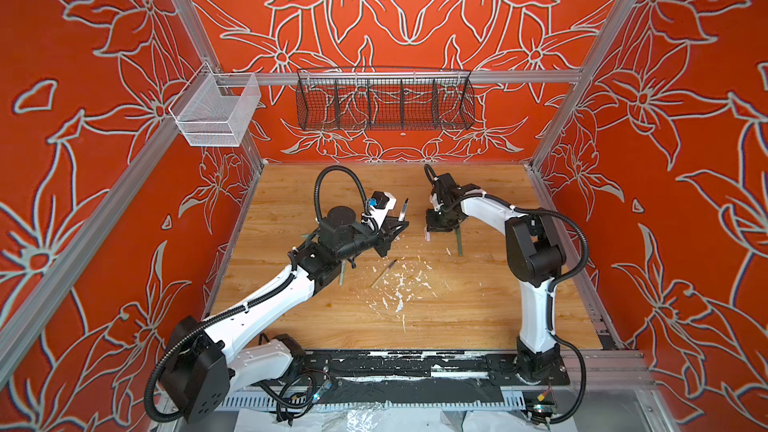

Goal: Insert the pens into the pen caps
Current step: 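Lift the pink cap upright with the right gripper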

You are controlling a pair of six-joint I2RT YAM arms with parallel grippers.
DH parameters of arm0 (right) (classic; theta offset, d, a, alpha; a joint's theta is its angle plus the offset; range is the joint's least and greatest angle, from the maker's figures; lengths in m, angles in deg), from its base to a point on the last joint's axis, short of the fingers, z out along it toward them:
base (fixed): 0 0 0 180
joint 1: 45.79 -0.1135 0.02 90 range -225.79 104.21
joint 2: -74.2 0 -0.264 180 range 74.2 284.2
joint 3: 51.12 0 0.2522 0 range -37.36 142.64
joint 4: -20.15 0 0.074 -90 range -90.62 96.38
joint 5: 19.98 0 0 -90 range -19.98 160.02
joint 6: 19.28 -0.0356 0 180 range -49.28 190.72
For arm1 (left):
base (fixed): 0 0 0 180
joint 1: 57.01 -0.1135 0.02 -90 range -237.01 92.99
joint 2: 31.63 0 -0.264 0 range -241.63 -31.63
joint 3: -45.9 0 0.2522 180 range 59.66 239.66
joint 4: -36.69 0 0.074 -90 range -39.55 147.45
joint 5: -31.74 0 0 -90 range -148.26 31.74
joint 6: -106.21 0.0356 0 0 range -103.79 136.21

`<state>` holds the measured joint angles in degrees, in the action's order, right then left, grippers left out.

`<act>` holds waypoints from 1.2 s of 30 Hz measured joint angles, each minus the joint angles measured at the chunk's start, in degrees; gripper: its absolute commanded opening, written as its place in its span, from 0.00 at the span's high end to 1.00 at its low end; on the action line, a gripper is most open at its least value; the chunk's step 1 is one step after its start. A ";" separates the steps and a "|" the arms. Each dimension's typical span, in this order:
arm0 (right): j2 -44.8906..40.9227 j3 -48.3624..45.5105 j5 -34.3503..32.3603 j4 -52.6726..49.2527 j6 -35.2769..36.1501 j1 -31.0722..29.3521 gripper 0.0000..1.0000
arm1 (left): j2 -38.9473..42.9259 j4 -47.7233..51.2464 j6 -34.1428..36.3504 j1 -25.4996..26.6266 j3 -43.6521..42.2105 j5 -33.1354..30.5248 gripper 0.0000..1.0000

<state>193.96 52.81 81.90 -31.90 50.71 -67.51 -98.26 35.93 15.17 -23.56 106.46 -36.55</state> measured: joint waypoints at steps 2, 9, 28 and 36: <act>0.46 0.11 0.00 -0.02 0.00 0.00 0.70 | 0.00 0.00 0.00 0.00 0.00 0.00 1.00; 2.01 1.79 0.00 -0.09 0.02 -0.07 0.71 | 0.00 0.04 0.15 0.00 0.00 0.00 1.00; 5.60 7.17 -4.20 -2.25 0.31 -2.73 0.82 | 0.04 0.09 0.24 0.00 0.00 -0.02 1.00; 5.88 7.39 -4.04 -2.97 0.68 -3.15 0.69 | 0.04 0.09 0.26 0.00 0.00 -0.02 1.00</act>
<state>199.84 60.20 77.86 -34.87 51.38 -70.65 -98.22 36.01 15.43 -23.56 106.46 -36.57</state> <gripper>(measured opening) 0.313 0.096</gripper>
